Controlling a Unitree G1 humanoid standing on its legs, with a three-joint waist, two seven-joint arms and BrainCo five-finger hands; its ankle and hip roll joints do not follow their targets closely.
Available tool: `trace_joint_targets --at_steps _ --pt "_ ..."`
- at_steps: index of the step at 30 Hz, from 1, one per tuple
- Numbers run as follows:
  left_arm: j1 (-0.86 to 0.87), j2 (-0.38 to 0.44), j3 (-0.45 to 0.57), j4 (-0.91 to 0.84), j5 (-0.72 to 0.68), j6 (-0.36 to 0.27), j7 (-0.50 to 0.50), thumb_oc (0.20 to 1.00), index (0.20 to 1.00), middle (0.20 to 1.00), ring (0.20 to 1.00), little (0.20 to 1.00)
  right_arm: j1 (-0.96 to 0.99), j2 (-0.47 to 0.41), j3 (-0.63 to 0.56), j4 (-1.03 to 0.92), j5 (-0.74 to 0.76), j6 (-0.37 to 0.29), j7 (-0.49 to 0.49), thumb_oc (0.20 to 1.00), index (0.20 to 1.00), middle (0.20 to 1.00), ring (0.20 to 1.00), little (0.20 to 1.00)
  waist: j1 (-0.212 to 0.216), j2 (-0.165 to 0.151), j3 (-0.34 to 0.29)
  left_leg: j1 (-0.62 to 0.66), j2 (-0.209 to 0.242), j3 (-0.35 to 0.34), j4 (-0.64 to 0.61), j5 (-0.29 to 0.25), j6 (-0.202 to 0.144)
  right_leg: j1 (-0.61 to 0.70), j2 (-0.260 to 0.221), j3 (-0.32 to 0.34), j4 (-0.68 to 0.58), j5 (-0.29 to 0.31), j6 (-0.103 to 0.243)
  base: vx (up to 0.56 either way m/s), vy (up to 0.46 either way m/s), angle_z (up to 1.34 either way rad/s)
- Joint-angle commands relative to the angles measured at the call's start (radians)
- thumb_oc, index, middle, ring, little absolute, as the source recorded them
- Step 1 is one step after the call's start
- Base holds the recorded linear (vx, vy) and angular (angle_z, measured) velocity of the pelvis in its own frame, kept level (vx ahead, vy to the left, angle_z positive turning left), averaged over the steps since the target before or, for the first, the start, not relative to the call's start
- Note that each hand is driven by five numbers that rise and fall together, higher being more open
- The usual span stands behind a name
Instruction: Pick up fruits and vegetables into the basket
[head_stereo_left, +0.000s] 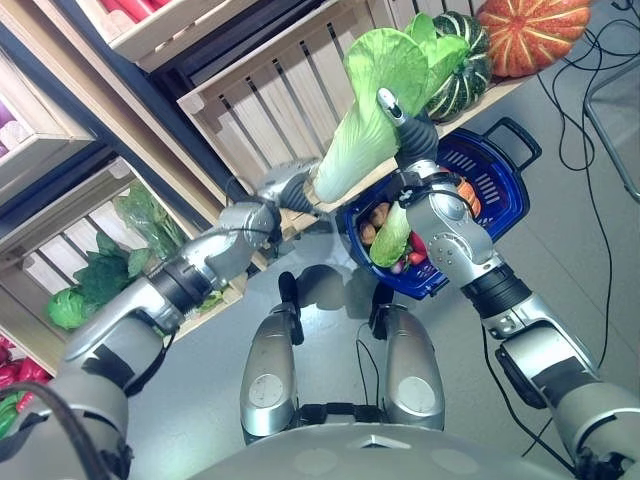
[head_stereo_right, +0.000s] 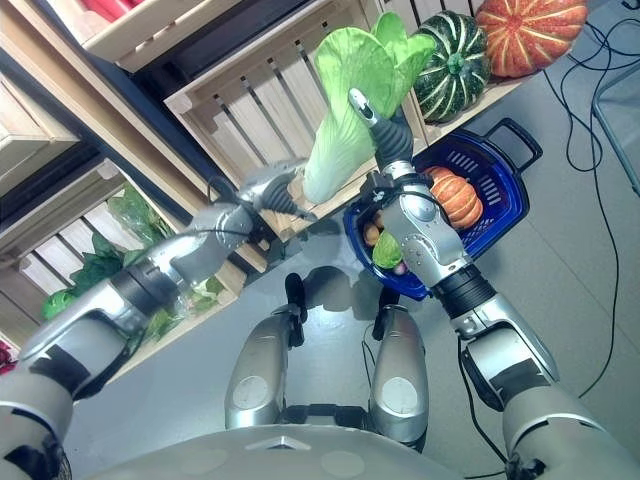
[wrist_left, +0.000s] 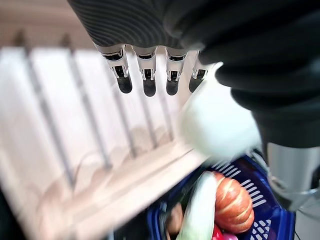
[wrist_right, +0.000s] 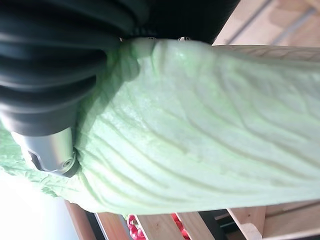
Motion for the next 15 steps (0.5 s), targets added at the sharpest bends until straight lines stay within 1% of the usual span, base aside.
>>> trace_joint_targets --at_steps 1,4,5,8,9,10,12,13,15 --pt "0.133 -0.024 0.046 0.024 -0.102 -0.014 0.107 1.0 1.0 1.0 1.0 1.0 -0.094 -0.008 -0.184 -0.193 -0.134 -0.131 -0.028 0.2 0.2 0.2 0.2 0.2 -0.018 -0.032 0.023 -0.006 0.009 0.044 0.113 -0.143 0.011 0.039 -0.017 -0.016 -0.084 0.04 0.067 -0.07 -0.024 -0.02" --pt "0.257 -0.004 0.144 0.072 -0.149 -0.068 0.155 1.0 1.0 1.0 1.0 1.0 0.003 -0.103 -0.3 -0.257 -0.234 -0.135 -0.066 0.2 0.2 0.2 0.2 0.2 -0.029 -0.026 0.036 -0.03 0.007 0.049 0.118 -0.141 0.012 0.004 -0.017 -0.012 -0.068 0.041 0.064 -0.06 -0.017 -0.01" --pt "0.269 -0.003 0.155 0.077 -0.151 -0.076 0.156 1.0 1.0 1.0 1.0 1.0 0.015 -0.113 -0.312 -0.263 -0.249 -0.134 -0.074 0.2 0.2 0.2 0.2 0.2 -0.03 -0.025 0.036 -0.035 0.006 0.049 0.119 -0.141 0.012 -0.001 -0.017 -0.012 -0.066 0.041 0.063 -0.04 -0.014 0.02" --pt "0.349 0.012 0.215 0.094 -0.189 -0.135 0.172 1.0 1.0 1.0 1.0 1.0 0.092 -0.182 -0.385 -0.279 -0.316 -0.139 -0.108 0.2 0.2 0.2 0.2 0.2 -0.039 -0.021 0.036 -0.07 0.005 0.057 0.121 -0.138 0.011 -0.046 -0.015 -0.007 -0.051 0.039 0.059 -0.04 -0.01 -0.05" --pt "0.36 0.014 0.221 0.095 -0.199 -0.138 0.17 1.0 1.0 1.0 1.0 1.0 0.103 -0.192 -0.394 -0.278 -0.327 -0.137 -0.115 0.2 0.2 0.2 0.2 0.2 -0.04 -0.02 0.036 -0.076 0.005 0.057 0.123 -0.138 0.011 -0.053 -0.015 -0.005 -0.047 0.038 0.058 -0.05 -0.03 -0.08" --pt "0.397 0.017 0.241 0.097 -0.219 -0.162 0.165 1.0 1.0 1.0 1.0 1.0 0.136 -0.219 -0.421 -0.271 -0.325 -0.136 -0.123 0.2 0.2 0.2 0.2 0.2 -0.043 -0.018 0.036 -0.1 0.003 0.057 0.127 -0.136 0.011 -0.082 -0.012 0.001 -0.036 0.037 0.056 -0.05 -0.041 -0.06" --pt "0.438 0.026 0.259 0.091 -0.232 -0.195 0.152 1.0 1.0 1.0 1.0 1.0 0.173 -0.247 -0.446 -0.239 -0.355 -0.14 -0.153 0.2 0.2 0.2 0.2 0.2 -0.043 -0.013 0.036 -0.131 0.0 0.061 0.127 -0.131 0.013 -0.117 -0.012 0.001 -0.025 0.035 0.054 -0.07 -0.049 -0.06" --pt "0.45 0.027 0.259 0.087 -0.243 -0.203 0.145 1.0 1.0 1.0 1.0 1.0 0.184 -0.255 -0.452 -0.224 -0.363 -0.14 -0.168 0.2 0.2 0.2 0.2 0.2 -0.044 -0.01 0.036 -0.147 -0.001 0.061 0.127 -0.128 0.013 -0.136 -0.011 0.004 -0.018 0.034 0.054 -0.06 -0.032 -0.05" --pt "0.464 0.027 0.254 0.07 -0.28 -0.198 0.128 1.0 1.0 1.0 1.0 1.0 0.203 -0.269 -0.459 -0.196 -0.432 -0.12 -0.223 0.2 0.2 0.2 0.2 0.2 -0.045 -0.002 0.036 -0.17 -0.005 0.063 0.128 -0.124 0.014 -0.166 -0.011 0.006 -0.005 0.031 0.053 -0.03 -0.013 -0.04"
